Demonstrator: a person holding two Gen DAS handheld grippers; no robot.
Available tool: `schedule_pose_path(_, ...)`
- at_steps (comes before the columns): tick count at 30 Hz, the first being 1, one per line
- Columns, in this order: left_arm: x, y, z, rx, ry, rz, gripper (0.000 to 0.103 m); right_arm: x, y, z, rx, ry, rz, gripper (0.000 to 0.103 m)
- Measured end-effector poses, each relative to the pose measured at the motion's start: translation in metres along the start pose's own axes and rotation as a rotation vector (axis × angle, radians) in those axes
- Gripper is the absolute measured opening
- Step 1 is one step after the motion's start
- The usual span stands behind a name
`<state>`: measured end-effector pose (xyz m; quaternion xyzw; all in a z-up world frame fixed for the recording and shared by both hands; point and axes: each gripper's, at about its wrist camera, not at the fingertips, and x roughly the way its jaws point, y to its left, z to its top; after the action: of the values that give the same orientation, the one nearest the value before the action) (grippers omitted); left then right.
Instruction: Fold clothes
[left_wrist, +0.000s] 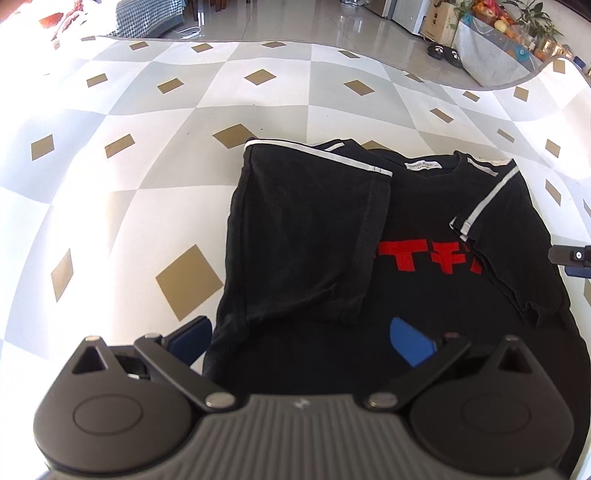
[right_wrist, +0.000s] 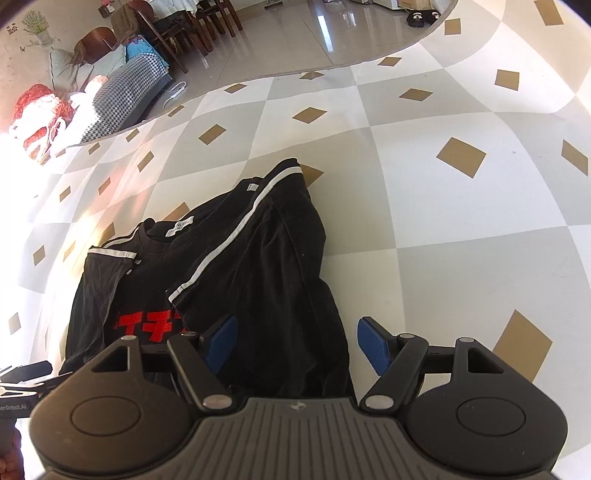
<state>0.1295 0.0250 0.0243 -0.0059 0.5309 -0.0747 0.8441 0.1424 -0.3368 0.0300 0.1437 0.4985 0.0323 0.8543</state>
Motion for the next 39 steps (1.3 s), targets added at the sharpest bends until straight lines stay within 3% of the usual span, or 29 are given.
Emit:
schedule_pose_path(13,0.017,0.009,0.002,-0.029,0.046,0.047,0.103,0.023,0.002,0.002,0.000,-0.011,-0.030,0.071)
schedule_pose_path(20,0.020,0.013,0.003,-0.040,0.058,0.067,0.103,0.027,0.018,-0.001,-0.068,-0.033,-0.065,0.041)
schedule_pose_path(22,0.021,0.015,0.003,-0.050,0.063,0.070,0.103,0.027,0.019,-0.001,-0.067,-0.032,-0.072,0.022)
schedule_pose_path(25,0.021,0.018,0.002,-0.064,0.074,0.070,0.103,0.023,0.024,-0.002,-0.078,-0.048,-0.080,0.013)
schedule_pose_path(39,0.020,0.021,-0.006,-0.073,0.106,0.084,0.103,-0.013,0.067,0.001,-0.199,-0.188,-0.073,0.010)
